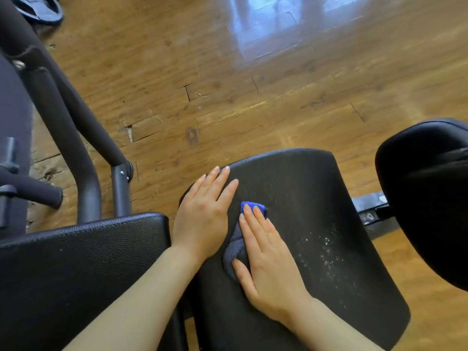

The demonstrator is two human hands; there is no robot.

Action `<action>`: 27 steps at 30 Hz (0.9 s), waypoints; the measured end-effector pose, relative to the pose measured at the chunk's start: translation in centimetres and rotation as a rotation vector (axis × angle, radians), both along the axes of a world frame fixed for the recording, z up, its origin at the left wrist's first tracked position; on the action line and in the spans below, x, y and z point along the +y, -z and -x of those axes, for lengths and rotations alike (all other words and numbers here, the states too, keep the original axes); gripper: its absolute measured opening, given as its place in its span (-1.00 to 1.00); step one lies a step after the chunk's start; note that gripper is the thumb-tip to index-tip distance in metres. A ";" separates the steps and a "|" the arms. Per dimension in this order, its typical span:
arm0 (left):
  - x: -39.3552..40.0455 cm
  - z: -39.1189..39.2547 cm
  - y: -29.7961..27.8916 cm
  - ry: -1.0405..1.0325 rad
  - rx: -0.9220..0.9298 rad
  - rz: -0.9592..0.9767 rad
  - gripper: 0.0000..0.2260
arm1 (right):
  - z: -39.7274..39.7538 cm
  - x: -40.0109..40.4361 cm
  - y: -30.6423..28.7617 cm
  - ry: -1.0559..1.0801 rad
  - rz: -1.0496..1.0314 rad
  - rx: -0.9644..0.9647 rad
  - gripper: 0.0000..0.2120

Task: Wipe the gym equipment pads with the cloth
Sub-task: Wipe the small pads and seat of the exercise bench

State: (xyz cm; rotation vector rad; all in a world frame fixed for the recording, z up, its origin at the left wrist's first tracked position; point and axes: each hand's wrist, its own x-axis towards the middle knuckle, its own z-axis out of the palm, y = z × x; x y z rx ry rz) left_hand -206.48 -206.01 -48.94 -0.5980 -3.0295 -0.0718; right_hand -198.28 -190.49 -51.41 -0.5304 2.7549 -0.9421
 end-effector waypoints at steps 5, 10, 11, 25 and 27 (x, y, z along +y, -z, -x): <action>0.1 -0.1 -0.1 -0.012 -0.012 -0.034 -0.52 | -4.3 1.9 0.0 -0.102 0.004 0.077 -0.34; 0.1 0.0 -0.1 -0.030 0.001 -0.087 -0.56 | 2.5 -0.7 0.4 -0.026 0.001 0.097 -0.37; 0.1 0.1 -0.1 -0.034 0.011 -0.098 -0.57 | 3.4 -1.3 0.5 0.010 0.002 0.086 -0.36; 0.5 -0.2 0.7 0.000 0.043 0.121 -0.59 | 2.0 1.0 1.3 0.273 -0.081 -0.052 -0.25; 1.5 -0.8 0.6 -0.043 0.020 0.152 -0.58 | 0.3 1.6 1.6 0.291 -0.082 -0.105 -0.24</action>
